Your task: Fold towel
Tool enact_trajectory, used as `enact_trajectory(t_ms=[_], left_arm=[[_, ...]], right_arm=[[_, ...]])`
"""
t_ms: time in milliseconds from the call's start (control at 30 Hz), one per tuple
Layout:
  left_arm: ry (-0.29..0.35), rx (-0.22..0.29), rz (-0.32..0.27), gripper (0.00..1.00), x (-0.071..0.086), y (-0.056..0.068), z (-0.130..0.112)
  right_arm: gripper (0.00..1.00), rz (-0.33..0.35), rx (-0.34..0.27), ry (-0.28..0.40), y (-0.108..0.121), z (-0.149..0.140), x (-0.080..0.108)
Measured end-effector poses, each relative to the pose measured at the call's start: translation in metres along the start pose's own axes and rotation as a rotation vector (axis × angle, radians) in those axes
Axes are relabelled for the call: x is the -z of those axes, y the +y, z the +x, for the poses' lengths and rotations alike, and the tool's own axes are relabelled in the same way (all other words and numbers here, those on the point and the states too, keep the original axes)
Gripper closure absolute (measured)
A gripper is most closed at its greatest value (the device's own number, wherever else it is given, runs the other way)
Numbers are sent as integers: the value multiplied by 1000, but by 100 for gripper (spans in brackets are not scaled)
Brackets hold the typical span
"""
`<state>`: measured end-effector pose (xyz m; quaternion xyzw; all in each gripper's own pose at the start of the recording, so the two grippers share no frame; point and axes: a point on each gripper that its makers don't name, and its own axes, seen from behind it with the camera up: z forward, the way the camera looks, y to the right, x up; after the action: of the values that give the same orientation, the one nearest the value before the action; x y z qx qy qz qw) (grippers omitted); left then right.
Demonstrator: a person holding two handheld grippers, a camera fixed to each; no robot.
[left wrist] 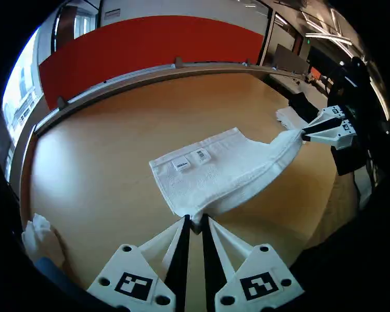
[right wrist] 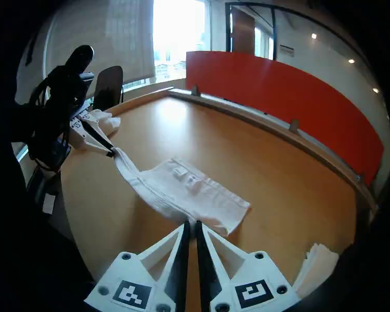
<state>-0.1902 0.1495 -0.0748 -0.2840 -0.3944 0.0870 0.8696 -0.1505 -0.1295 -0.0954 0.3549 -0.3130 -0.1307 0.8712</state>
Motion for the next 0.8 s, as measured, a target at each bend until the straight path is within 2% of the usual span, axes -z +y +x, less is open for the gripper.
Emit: enact_trajectory(t_ms=[400,800], left_arm=[[-16,54,50,84,-29,-20,9],[-29,31,63,84,-55,-27,14]], right_arm=[[91,-3,8,-45,19,-10,-30],[91,-9,-22,-82,37,-18,-57]])
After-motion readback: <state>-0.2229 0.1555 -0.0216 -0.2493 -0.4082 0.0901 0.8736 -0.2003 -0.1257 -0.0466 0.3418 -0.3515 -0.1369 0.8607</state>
